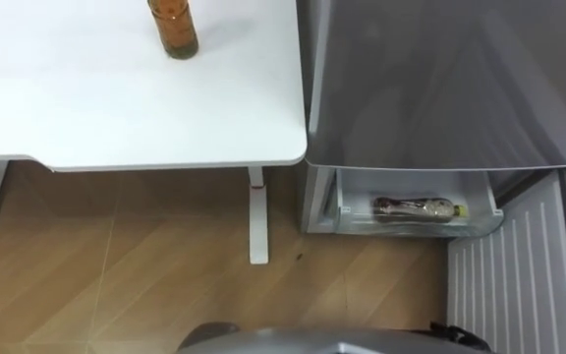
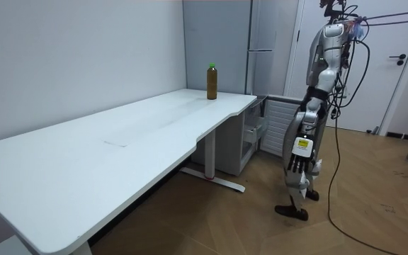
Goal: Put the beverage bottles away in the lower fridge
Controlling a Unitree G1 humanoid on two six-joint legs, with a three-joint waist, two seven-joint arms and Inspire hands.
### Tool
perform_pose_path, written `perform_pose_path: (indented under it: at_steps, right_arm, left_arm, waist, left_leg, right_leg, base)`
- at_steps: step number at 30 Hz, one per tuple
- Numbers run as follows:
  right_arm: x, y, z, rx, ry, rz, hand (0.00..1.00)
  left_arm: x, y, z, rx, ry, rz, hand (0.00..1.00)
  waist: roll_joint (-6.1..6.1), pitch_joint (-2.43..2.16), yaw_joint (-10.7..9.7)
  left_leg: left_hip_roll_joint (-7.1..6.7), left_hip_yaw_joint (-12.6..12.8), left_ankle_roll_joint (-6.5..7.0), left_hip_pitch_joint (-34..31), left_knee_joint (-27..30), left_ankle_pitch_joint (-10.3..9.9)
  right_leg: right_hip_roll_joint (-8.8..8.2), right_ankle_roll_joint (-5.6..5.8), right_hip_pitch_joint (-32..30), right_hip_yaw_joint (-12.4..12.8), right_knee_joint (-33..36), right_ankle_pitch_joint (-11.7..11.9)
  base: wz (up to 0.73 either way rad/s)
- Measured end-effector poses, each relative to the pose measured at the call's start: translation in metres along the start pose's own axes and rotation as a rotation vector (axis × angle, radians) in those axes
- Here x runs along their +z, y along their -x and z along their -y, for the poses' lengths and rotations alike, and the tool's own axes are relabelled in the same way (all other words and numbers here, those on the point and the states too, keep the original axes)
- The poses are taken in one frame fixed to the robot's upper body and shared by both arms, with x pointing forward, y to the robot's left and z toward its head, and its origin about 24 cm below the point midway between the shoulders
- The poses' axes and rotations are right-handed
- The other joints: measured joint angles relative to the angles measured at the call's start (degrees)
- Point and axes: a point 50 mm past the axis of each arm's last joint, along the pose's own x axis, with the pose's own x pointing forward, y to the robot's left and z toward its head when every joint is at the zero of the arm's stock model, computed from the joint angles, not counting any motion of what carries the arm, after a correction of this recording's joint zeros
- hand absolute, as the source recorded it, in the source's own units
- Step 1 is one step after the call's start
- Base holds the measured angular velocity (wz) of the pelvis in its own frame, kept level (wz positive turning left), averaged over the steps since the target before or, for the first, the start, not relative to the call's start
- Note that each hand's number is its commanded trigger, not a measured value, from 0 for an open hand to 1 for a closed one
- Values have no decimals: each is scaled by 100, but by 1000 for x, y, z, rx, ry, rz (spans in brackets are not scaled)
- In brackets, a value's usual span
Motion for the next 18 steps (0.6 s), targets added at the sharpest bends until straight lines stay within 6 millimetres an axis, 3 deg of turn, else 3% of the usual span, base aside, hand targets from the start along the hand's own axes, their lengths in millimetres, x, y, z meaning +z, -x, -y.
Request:
perform_pose_path:
  at_steps: [8,11,18]
  right_arm:
    - [-4,-1,-4,-21,-28,0,0]
    - [-6,-1,-2,-38,-44,-5,0]
    - [-15,0,-1,-46,-110,-1,0]
  left_arm:
    - [16,1,-7,96,187,79,0]
    - [22,2,-12,127,355,116,0]
    - [16,3,-14,143,822,111,0]
  waist:
    - [9,5,-3]
    - [36,9,0]
    - [2,-9,-9]
  left_leg:
    - [-21,-43,3,88,-15,-2]
    - [-36,-52,5,144,-77,-1]
    - [-98,-72,9,213,-168,2]
  right_leg:
    - [-10,2,140,-100,-85,-1]
    - [-18,3,184,-101,-76,-1]
    - [-66,27,221,-133,-84,-15]
  base:
    - [3]
    - [0]
    - [1]
